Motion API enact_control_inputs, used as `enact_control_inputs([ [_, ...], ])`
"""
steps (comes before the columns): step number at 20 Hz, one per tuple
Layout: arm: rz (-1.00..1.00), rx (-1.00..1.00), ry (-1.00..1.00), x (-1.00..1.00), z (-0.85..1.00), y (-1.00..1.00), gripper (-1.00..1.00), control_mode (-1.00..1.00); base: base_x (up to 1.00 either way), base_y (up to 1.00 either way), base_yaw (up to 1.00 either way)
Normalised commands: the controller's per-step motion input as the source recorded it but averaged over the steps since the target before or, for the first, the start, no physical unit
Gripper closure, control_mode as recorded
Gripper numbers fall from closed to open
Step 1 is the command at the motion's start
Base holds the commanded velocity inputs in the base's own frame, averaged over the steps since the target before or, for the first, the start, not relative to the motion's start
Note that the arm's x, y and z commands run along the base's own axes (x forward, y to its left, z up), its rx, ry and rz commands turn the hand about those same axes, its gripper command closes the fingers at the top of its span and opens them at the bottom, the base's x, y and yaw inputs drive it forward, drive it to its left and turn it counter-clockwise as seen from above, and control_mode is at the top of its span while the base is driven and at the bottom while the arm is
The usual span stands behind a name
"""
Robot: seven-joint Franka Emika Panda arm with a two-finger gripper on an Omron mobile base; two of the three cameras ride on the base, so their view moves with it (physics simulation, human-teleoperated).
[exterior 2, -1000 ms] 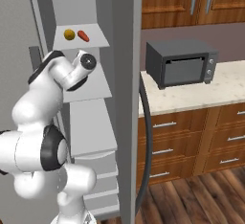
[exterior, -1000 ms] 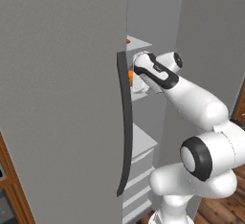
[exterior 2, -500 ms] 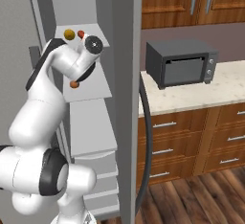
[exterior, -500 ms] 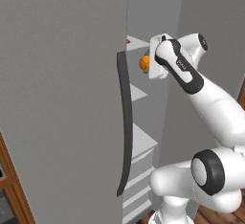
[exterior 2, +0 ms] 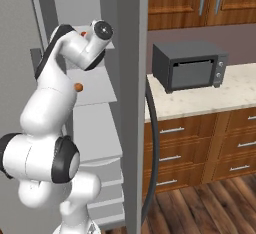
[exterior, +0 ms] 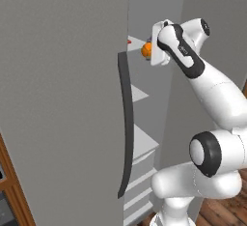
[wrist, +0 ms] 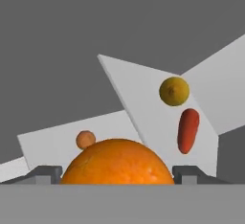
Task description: Take the orange and tangerine from the second highest rack and move them to the highest rack where the lemon and carrot are located, to maximize freezer space. Close the freezer door after rearranging.
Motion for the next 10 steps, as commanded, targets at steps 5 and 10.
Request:
enact_control_inputs([
  [5, 0.01, 0.03, 0.00, 0.63, 0.01, 0.03, 1.00, -1.00, 0.00, 0.00, 0.00],
  [10, 0.02, 0.10, 0.00, 0.71, 0.00, 0.14, 1.00, -1.00, 0.00, 0.00, 0.00],
])
